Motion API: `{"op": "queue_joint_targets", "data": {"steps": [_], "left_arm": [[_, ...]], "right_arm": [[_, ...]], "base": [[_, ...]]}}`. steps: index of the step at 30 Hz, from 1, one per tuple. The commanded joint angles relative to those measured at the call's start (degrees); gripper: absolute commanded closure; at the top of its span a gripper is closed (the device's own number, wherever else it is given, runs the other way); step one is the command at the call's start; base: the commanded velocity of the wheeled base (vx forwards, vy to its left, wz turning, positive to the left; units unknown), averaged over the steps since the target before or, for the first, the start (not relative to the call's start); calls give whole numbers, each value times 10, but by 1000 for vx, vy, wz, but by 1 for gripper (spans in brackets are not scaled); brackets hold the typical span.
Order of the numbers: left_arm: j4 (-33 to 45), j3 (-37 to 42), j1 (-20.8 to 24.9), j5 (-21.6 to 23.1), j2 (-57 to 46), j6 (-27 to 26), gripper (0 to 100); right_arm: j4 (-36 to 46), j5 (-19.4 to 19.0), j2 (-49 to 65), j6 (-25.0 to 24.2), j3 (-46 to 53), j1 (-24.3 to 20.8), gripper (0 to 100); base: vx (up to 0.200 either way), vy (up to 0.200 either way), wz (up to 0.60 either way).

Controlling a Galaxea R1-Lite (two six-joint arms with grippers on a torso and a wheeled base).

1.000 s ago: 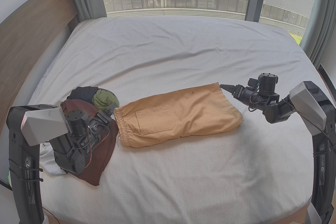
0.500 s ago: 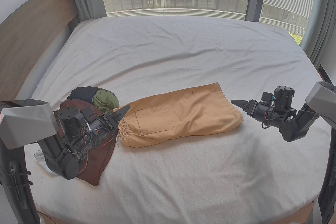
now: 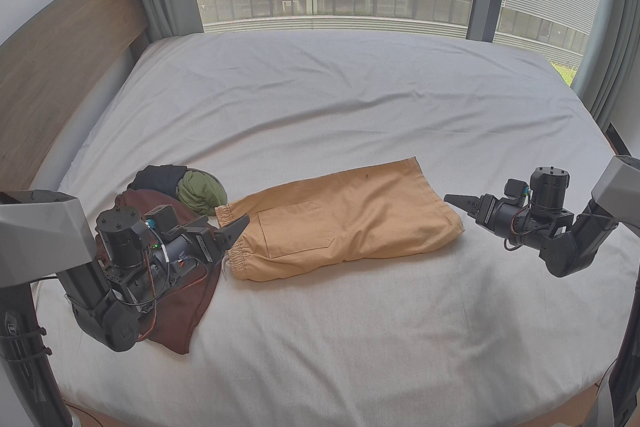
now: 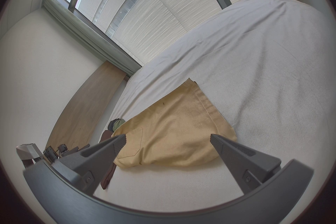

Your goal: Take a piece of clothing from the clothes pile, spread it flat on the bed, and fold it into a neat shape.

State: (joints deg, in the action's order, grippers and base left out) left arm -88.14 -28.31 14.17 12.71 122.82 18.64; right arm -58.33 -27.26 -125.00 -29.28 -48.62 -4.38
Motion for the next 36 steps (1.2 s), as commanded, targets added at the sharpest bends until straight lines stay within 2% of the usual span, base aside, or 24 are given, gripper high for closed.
{"op": "queue_joint_targets", "data": {"steps": [1, 5, 11, 23, 36], "left_arm": [[-2, 12, -10, -4, 3, -41, 0], [-2, 32, -16, 0, 5, -94, 0], [-2, 40, -16, 0, 8, -119, 0], [-2, 37, -18, 1, 15, -116, 0], [-2, 34, -19, 3, 18, -116, 0]], "right_arm": [[1, -1, -20, 0, 0, 0, 0], [1, -1, -35, 0, -2, -2, 0], [1, -2, -53, -1, -2, -5, 0], [34, 2, -93, -7, -24, -13, 0], [24, 24, -161, -21, -64, -27, 0]], "base": [[0, 0, 0], [0, 0, 0], [0, 0, 0], [0, 0, 0], [0, 0, 0]]}}
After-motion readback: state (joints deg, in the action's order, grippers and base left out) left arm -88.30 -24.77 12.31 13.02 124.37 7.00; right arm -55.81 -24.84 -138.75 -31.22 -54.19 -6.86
